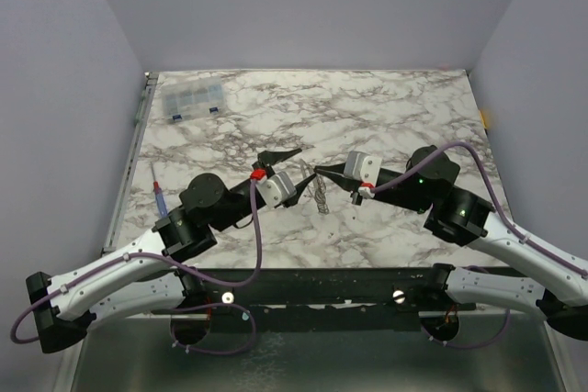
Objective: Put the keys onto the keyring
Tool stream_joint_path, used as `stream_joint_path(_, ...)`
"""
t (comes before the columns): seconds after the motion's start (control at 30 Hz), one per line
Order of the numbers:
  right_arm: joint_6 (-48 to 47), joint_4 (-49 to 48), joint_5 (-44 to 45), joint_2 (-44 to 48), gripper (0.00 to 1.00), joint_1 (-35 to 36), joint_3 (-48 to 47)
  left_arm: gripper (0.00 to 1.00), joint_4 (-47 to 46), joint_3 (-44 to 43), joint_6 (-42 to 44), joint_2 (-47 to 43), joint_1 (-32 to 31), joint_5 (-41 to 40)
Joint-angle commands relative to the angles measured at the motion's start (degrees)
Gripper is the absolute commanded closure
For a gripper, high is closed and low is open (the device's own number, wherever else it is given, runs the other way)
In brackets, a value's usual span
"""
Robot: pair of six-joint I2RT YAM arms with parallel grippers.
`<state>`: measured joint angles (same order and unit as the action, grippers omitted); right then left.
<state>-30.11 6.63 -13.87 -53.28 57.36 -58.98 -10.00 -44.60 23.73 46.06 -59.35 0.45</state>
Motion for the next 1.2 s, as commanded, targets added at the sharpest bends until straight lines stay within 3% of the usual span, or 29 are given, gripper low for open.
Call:
stream_joint_path(0.0, -0.6, 0.8, -1.3, -0.1, 0.99, 0.5, -1.2, 0.37, 6.4, -3.1, 1.7, -0.3, 0.2, 0.7)
stream_joint_path(0.17, -0.9, 0.6, -0.9, -0.2, 0.99, 0.5, -1.2, 0.30, 6.9, -3.7, 1.1, -0.5, 0.2, 1.2)
stream_joint_path(0.4, -1.0, 1.3, -0.2, -0.4, 0.99, 0.5, -1.6, 0.33, 11.6, -5.4, 3.0, -0.9, 0.1, 0.0)
stream_joint_path(0.53, 2.1, -0.3, 3.9, -0.5, 1.00, 0.5, 0.5, 0.33, 14.9, -4.7, 3.9, -2.3, 0.2, -6.1)
stream_joint_path(0.67, 12.8, -4.6, 12.7, -1.1, 0.99, 0.5, 5.5, 0.32, 15.5, 0.1, -1.2, -4.0, 0.1, -13.4)
stream_joint_path(0.73, 20.0, -4.8, 21.9, -3.1, 0.88, 0.5, 6.8, 0.31, 15.5, 2.5, -5.8, -4.7, 0.2, -17.9)
stream_joint_path(0.83, 31.9, -0.1, 37.0, -9.1, 0.50, 0.3, 5.4, 0.27, 14.5, 5.3, -13.2, -4.4, 0.4, -24.6)
stream_joint_path(0.9, 37.2, 4.4, 40.5, -13.4, 0.24, -1.2, 3.2, 0.22, 13.8, 6.1, -17.8, -2.2, 1.3, -27.1)
stream_joint_path(0.93, 40.4, 6.7, 41.1, -15.6, 0.16, -2.9, 1.7, 0.21, 13.6, 6.0, -19.5, -0.3, 2.1, -26.7)
stream_joint_path(1.03, 48.2, 12.2, 31.5, -21.1, 0.08, -14.8, -2.1, 0.22, 12.6, 3.9, -28.0, 6.8, 7.6, -25.2)
stream_joint_path(1.1, 51.4, 13.7, 20.8, -24.4, 0.09, -22.9, -3.7, 0.25, 12.0, 2.0, -32.3, 11.8, 11.8, -20.8)
stream_joint_path(1.17, 51.1, 13.9, 15.1, -28.2, 0.11, -26.2, -5.1, 0.29, 11.3, -1.0, -36.4, 17.1, 15.3, -17.4)
